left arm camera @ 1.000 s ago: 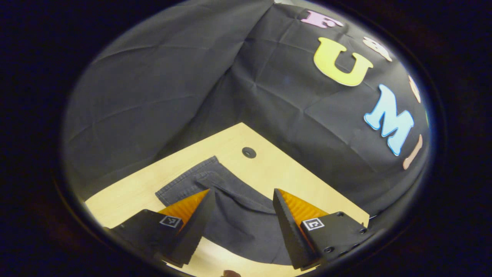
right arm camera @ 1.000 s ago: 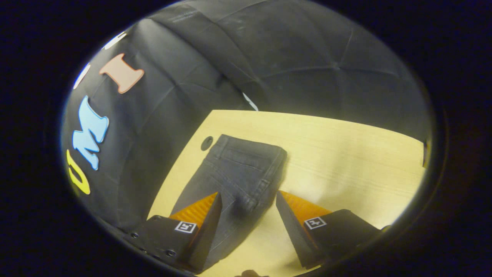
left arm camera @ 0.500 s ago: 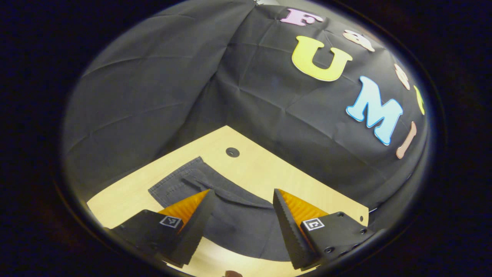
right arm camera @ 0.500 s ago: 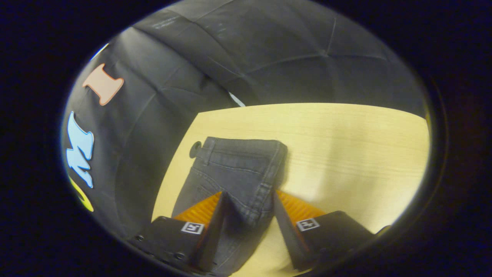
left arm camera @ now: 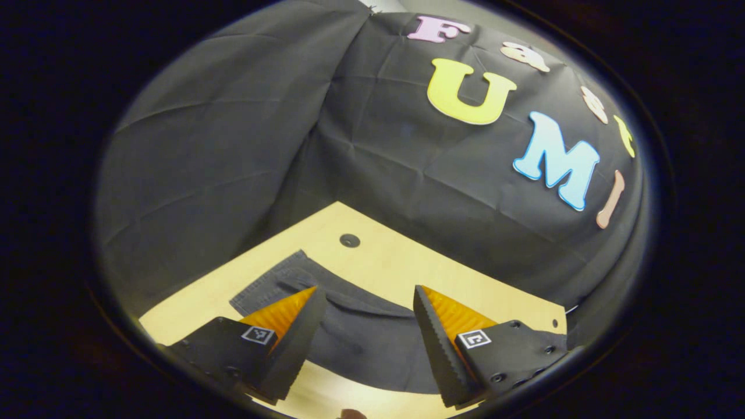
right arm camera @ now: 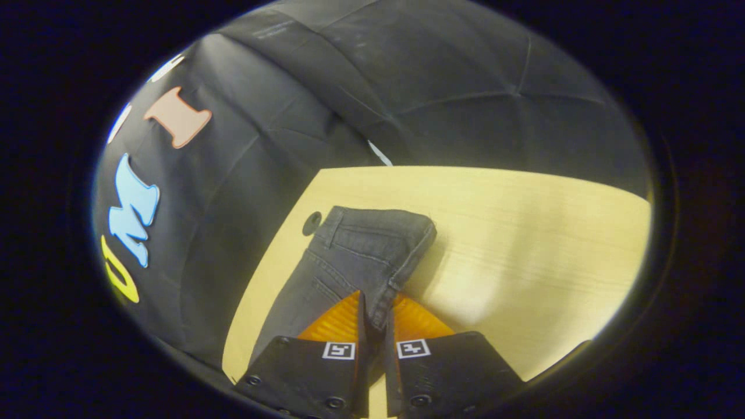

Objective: Grasp the waist and the cuffs of the jeans and fold them to make the two legs overlap; first hold the waist and fold one-third of the jeans toward the cuffs, then hold the cuffs and fold the remaining one-third in the same direction to finish folding.

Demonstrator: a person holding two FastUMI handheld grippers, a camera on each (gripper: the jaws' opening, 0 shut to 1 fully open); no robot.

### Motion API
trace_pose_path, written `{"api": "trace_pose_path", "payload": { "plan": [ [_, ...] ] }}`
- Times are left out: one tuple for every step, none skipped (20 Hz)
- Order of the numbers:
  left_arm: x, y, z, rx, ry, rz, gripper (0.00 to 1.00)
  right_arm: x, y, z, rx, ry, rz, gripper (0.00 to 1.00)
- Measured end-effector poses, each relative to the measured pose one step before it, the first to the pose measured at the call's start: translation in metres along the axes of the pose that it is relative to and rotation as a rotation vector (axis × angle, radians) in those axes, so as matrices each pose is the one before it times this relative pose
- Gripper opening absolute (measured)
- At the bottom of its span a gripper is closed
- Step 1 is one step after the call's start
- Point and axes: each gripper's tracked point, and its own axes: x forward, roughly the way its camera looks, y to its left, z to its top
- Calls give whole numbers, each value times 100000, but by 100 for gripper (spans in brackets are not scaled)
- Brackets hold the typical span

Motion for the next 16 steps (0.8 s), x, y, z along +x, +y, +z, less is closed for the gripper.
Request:
{"api": "trace_pose_path", "payload": {
  "plan": [
    [-423,723,464,2017,-2377,811,98,-502,146,282,-4602,-3016,-325,7],
    [-470,500,389,1976,-1714,191,100,-776,12,442,-3845,-2871,-709,11],
    [-445,104,402,1983,-1297,-97,99,-988,-15,457,-2974,-2921,-262,11],
    [-431,-7,176,2288,-918,-212,99,-937,-167,499,-2111,-2281,-278,11],
    [61,-501,340,2566,-1131,-698,99,-1491,-97,649,-1953,-2503,161,11],
    [-52,-320,167,2653,-1187,-757,100,-1532,-316,607,-2286,-2609,-25,11],
    [-257,-443,305,2565,-1139,-881,100,-1578,-164,595,-3465,-2566,219,11],
    [-405,-437,205,2203,-740,-744,99,-1158,-107,613,-3487,-2574,-3,11],
    [-322,-517,127,1366,-920,-1499,100,-1109,-12,676,-4638,-3131,-46,11],
    [-381,-418,61,602,-629,-1544,100,-1432,132,1069,-4909,-3529,188,11],
    [-261,-430,-105,495,-28,-2005,100,-1179,281,918,-5191,-3480,135,11],
    [-332,-456,-156,-20,-56,-1727,100,-1119,236,1069,-5088,-3582,218,11],
    [-189,-684,-189,275,145,-1784,100,-1109,653,1150,-5194,-3607,956,11],
    [-322,-474,-299,462,168,-1261,100,-884,757,1016,-3741,-3296,948,11],
    [19,-259,-175,109,-102,-1153,100,-943,1320,1407,-4495,-4424,1743,10],
    [-291,-224,-168,55,-42,-849,100,-911,1337,1152,-3679,-3303,2067,11]
  ]
}}
